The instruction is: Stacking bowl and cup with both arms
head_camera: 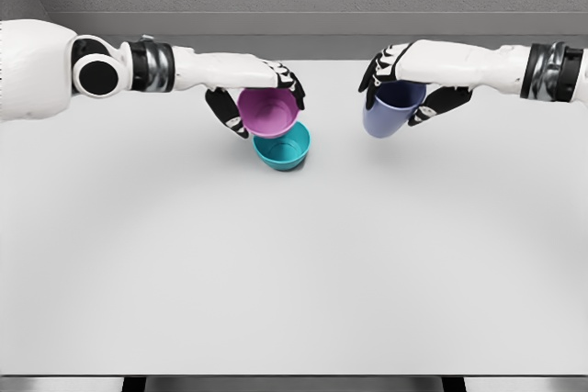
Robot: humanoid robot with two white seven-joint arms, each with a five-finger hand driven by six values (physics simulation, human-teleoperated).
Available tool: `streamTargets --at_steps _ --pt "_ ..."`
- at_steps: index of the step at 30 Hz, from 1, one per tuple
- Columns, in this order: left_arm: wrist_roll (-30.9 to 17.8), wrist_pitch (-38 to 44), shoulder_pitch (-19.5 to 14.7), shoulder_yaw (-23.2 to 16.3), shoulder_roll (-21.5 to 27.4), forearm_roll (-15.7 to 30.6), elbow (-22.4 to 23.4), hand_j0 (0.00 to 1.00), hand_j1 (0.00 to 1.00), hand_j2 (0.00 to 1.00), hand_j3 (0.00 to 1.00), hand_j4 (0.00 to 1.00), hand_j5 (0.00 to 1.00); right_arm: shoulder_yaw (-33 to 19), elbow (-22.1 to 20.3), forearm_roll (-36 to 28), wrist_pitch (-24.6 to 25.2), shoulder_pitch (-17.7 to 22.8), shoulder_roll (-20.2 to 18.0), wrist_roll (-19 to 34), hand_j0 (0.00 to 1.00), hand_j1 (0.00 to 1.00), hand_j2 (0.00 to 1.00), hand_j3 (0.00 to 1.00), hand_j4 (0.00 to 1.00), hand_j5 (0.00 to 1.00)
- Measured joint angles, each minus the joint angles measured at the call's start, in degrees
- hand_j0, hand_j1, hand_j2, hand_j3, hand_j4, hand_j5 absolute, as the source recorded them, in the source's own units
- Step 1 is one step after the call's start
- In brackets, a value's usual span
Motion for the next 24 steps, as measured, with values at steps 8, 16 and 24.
streamTargets --at_steps 8,16,24 --pt "0.0 0.0 0.6 0.1 -0.7 0.3 0.0 0.64 0.64 0.64 0.64 0.64 0.64 0.0 0.0 0.0 0.0 0.0 0.1 0.0 0.53 0.53 0.53 0.53 0.53 0.53" --pt "0.0 0.0 1.1 0.0 -1.4 0.3 0.1 0.64 0.64 0.64 0.64 0.64 0.64 0.0 0.0 0.0 0.0 0.1 0.5 0.0 0.53 0.53 0.53 0.53 0.53 0.53" --pt "0.0 0.0 1.5 -0.2 -1.6 0.4 0.2 0.64 0.64 0.64 0.64 0.64 0.64 0.0 0.0 0.0 0.0 0.2 0.6 0.0 0.53 0.53 0.53 0.53 0.53 0.53"
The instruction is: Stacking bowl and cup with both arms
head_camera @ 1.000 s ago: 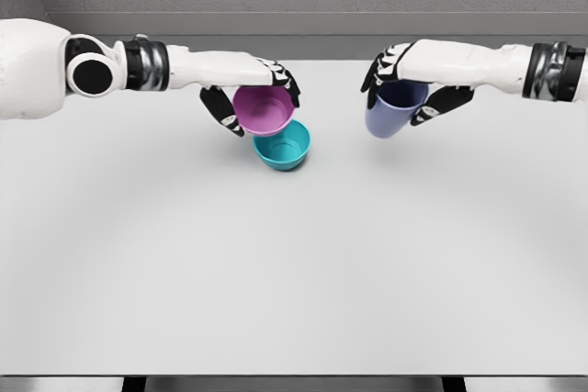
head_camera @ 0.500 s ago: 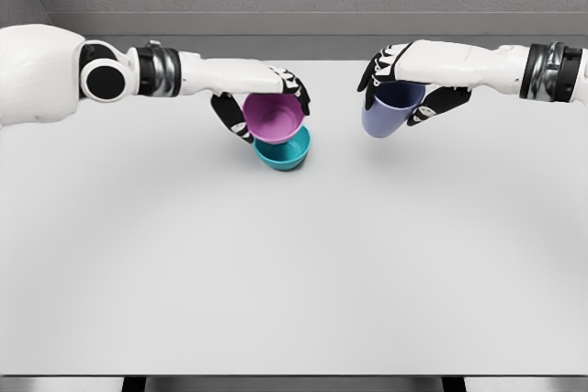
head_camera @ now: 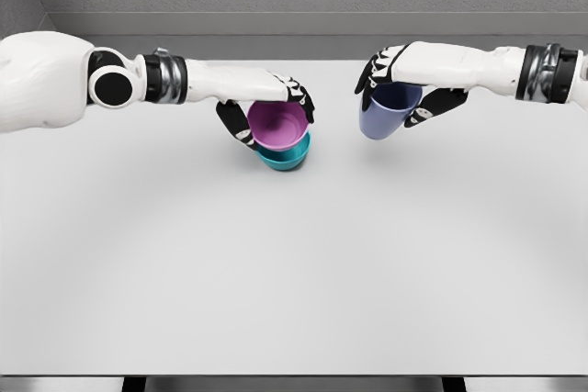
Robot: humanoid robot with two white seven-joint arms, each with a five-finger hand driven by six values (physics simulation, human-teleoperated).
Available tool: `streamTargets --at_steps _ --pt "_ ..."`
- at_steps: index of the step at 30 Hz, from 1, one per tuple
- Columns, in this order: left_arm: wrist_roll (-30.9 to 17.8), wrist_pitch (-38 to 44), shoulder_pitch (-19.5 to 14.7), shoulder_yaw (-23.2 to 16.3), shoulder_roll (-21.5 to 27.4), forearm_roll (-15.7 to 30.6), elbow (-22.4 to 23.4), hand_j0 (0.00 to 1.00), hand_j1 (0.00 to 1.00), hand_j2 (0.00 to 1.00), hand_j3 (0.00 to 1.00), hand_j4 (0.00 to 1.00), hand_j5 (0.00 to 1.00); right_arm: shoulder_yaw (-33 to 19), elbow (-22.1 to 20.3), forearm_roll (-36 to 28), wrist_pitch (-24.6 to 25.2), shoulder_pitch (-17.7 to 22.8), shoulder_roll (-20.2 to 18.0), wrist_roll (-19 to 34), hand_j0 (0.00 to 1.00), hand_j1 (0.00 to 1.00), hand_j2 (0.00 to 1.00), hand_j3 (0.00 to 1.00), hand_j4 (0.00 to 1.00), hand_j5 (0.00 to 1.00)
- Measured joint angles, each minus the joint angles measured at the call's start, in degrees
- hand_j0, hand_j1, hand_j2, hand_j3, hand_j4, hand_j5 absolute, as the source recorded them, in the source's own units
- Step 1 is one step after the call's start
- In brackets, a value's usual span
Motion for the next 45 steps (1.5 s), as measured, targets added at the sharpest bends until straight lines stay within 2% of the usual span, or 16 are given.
streamTargets --at_steps 14,16,18,20,37,45 --pt "0.0 0.0 0.1 -0.1 -0.7 0.0 0.1 0.67 0.67 0.67 0.67 0.67 0.67 0.1 0.1 0.0 0.0 -0.4 0.7 0.0 0.53 0.53 0.53 0.53 0.53 0.53" --pt "0.0 0.0 0.1 -0.2 -0.8 0.0 0.1 0.72 0.72 0.72 0.72 0.72 0.72 0.1 0.1 0.0 0.0 -0.6 0.9 0.0 0.53 0.53 0.53 0.53 0.53 0.53" --pt "0.0 0.0 0.1 -0.2 -0.8 0.0 0.1 0.93 0.93 0.93 0.93 0.93 0.93 0.1 0.1 0.0 0.0 -0.8 1.2 0.0 0.53 0.53 0.53 0.53 0.53 0.53" --pt "0.0 0.0 0.1 -0.2 -0.8 0.0 0.1 1.0 1.0 1.0 1.0 1.0 1.0 0.1 0.0 0.0 0.0 -0.9 1.4 0.0 0.53 0.53 0.53 0.53 0.53 0.53" --pt "0.2 0.0 1.1 0.1 -0.1 0.0 1.3 1.0 1.0 1.0 1.0 1.0 1.0 0.3 -0.5 0.0 0.0 -1.0 2.3 0.1 0.53 0.53 0.53 0.53 0.53 0.53" --pt "0.5 0.0 1.1 2.1 5.5 -0.1 0.5 1.0 1.0 1.0 1.0 1.0 1.0 0.3 -0.4 0.0 0.0 -1.6 2.5 0.1 0.53 0.53 0.53 0.53 0.53 0.53"
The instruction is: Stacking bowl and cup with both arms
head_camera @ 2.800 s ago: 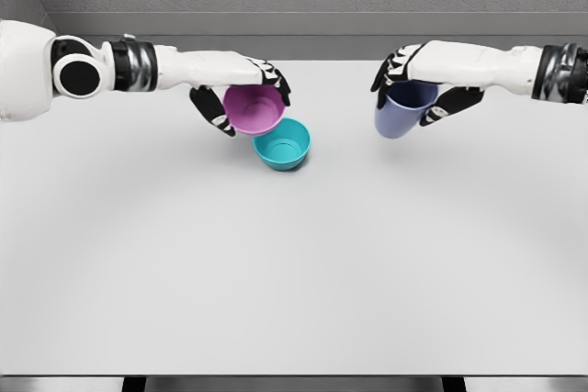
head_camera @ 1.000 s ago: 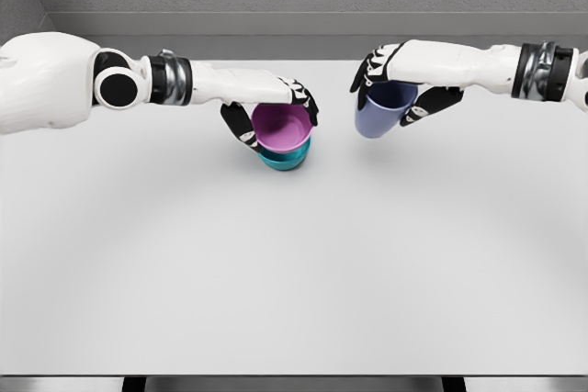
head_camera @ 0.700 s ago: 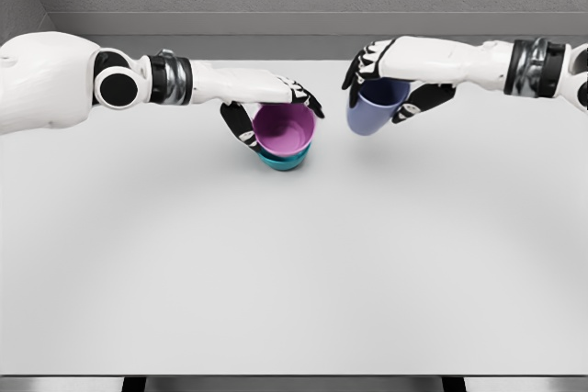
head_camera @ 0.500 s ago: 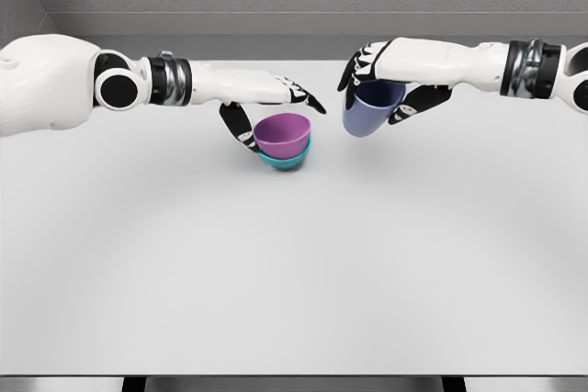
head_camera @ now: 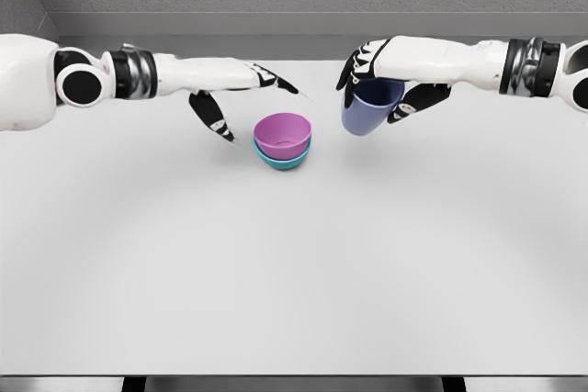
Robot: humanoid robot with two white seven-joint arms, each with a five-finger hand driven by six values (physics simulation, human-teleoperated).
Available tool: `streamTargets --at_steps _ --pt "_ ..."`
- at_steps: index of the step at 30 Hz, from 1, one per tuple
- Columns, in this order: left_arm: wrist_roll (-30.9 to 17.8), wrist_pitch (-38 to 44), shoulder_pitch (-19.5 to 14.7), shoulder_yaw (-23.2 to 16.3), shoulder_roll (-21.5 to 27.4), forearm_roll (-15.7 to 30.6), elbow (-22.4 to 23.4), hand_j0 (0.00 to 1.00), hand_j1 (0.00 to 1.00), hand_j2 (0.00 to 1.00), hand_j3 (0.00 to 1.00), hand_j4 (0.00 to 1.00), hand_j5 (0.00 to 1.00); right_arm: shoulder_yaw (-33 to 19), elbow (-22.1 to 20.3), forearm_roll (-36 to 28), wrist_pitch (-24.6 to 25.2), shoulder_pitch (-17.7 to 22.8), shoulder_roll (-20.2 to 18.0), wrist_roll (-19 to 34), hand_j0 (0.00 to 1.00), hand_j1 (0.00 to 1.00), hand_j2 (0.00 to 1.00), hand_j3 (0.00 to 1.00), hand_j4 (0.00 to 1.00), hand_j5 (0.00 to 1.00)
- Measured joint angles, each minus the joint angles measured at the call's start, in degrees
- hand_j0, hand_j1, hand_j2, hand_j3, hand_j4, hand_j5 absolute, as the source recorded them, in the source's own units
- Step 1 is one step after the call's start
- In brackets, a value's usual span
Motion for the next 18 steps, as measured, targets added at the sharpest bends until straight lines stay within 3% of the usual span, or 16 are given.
streamTargets --at_steps 7,9,18 --pt "0.0 0.0 2.9 4.5 8.2 0.0 -2.8 1.0 1.0 1.0 1.0 1.0 1.0 1.4 0.4 0.2 0.0 -3.1 3.3 0.0 0.53 0.53 0.53 0.53 0.53 0.53" --pt "0.0 0.0 5.6 6.3 10.7 -0.1 -3.6 1.0 1.0 1.0 1.0 1.0 1.0 1.6 0.4 0.2 0.0 -3.5 4.0 0.0 0.53 0.53 0.53 0.53 0.53 0.53" --pt "0.2 0.0 6.9 9.3 17.8 -0.2 -6.2 1.0 1.0 1.0 1.0 1.0 1.0 2.8 0.7 0.6 0.0 -5.5 7.7 0.6 0.53 0.53 0.53 0.53 0.53 0.53"
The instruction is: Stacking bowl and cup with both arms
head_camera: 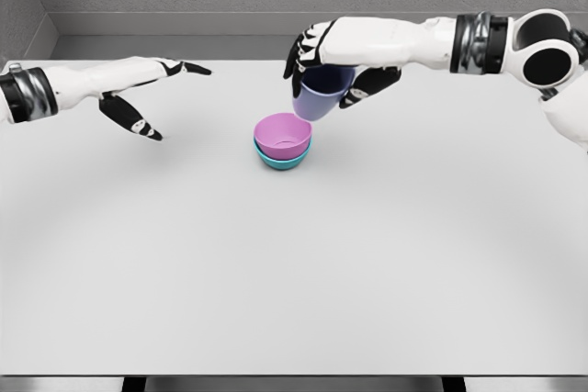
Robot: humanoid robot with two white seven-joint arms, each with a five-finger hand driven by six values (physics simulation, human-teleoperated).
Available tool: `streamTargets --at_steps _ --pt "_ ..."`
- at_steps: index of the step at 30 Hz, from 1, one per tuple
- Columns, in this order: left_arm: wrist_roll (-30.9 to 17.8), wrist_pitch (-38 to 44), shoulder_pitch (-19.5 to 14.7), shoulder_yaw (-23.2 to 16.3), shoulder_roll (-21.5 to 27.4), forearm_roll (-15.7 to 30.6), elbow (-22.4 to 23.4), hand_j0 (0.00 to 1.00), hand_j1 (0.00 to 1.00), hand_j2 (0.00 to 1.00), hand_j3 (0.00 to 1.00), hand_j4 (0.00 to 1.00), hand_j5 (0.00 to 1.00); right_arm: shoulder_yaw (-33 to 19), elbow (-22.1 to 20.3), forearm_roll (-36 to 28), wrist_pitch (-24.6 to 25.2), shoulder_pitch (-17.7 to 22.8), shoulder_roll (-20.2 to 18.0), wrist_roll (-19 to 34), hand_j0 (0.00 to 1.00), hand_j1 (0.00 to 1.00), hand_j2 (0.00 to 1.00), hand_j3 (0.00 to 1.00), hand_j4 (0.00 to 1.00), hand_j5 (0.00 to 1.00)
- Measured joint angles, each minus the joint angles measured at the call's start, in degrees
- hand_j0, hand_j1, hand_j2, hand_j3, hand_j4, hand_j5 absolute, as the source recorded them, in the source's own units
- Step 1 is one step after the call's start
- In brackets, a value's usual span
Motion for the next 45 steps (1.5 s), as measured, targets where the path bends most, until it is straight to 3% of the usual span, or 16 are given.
streamTargets --at_steps 9,12,18,34,39,45 --pt "0.3 0.0 1.7 2.0 0.9 -0.8 -0.4 1.0 1.0 1.0 1.0 1.0 1.0 1.3 1.6 0.0 0.0 -1.1 3.2 0.6 0.53 0.53 0.53 0.53 0.53 0.53" --pt "0.2 0.0 4.6 4.1 1.3 -2.1 -0.4 1.0 1.0 1.0 1.0 1.0 1.0 1.5 2.7 -0.1 0.0 -1.1 3.7 0.5 0.53 0.53 0.53 0.53 0.53 0.53" --pt "0.1 0.0 4.6 6.2 2.1 -2.7 -0.4 1.0 1.0 1.0 1.0 1.0 1.0 1.5 3.5 -0.3 0.0 -1.0 3.8 0.3 0.53 0.53 0.53 0.53 0.53 0.53" --pt "-0.1 0.0 4.7 6.5 2.1 -3.6 -0.3 1.0 1.0 1.0 1.0 1.0 1.0 2.5 4.6 -0.6 0.0 0.3 4.8 0.4 0.54 0.54 0.54 0.54 0.54 0.54" --pt "-0.1 0.0 4.7 6.5 2.1 -3.7 -0.3 1.0 1.0 1.0 1.0 1.0 1.0 2.5 4.6 -0.5 0.0 0.2 4.7 0.3 0.65 0.65 0.65 0.65 0.65 0.65" --pt "-0.1 0.0 4.7 6.5 2.1 -3.7 -0.2 1.0 1.0 1.0 1.0 1.0 1.0 2.7 6.5 0.0 0.0 0.1 5.9 0.0 0.65 0.65 0.65 0.65 0.65 0.65"
